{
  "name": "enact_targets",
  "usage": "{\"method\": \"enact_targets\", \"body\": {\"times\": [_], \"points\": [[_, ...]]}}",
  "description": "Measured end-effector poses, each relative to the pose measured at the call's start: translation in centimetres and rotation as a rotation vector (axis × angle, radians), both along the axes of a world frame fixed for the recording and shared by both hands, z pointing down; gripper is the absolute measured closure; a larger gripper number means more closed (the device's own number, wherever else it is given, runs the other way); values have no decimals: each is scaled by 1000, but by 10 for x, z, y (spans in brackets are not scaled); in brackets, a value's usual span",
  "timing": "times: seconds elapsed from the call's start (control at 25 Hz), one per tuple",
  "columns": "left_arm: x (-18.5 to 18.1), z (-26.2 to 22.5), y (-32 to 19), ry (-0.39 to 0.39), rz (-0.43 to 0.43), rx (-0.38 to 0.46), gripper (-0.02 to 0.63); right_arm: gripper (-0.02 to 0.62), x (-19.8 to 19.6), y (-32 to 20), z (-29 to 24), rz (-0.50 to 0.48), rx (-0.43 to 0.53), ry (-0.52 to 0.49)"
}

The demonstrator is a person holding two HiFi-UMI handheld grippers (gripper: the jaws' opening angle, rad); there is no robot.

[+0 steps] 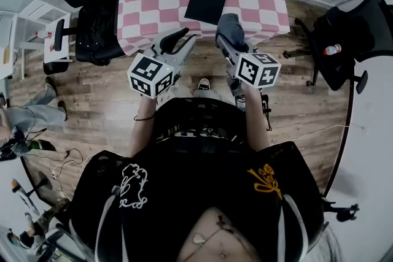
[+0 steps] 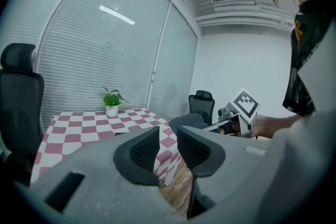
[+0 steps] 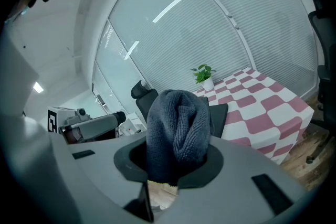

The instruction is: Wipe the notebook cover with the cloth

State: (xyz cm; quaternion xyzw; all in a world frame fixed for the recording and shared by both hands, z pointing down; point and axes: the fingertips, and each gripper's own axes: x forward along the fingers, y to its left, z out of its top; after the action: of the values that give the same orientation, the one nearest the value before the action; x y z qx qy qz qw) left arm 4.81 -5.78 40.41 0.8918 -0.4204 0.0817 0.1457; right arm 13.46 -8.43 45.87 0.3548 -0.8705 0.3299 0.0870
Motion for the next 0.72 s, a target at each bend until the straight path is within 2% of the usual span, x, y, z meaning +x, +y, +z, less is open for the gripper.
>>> {"method": "enact_targets", "body": {"times": [0.32, 0.72], "points": [[-14, 11, 2, -23, -43, -36, 492, 522, -13, -4, 13, -33, -37, -23], [-22, 19, -35, -35, 15, -45, 492, 522, -13, -33, 19, 25, -50, -17]]}}
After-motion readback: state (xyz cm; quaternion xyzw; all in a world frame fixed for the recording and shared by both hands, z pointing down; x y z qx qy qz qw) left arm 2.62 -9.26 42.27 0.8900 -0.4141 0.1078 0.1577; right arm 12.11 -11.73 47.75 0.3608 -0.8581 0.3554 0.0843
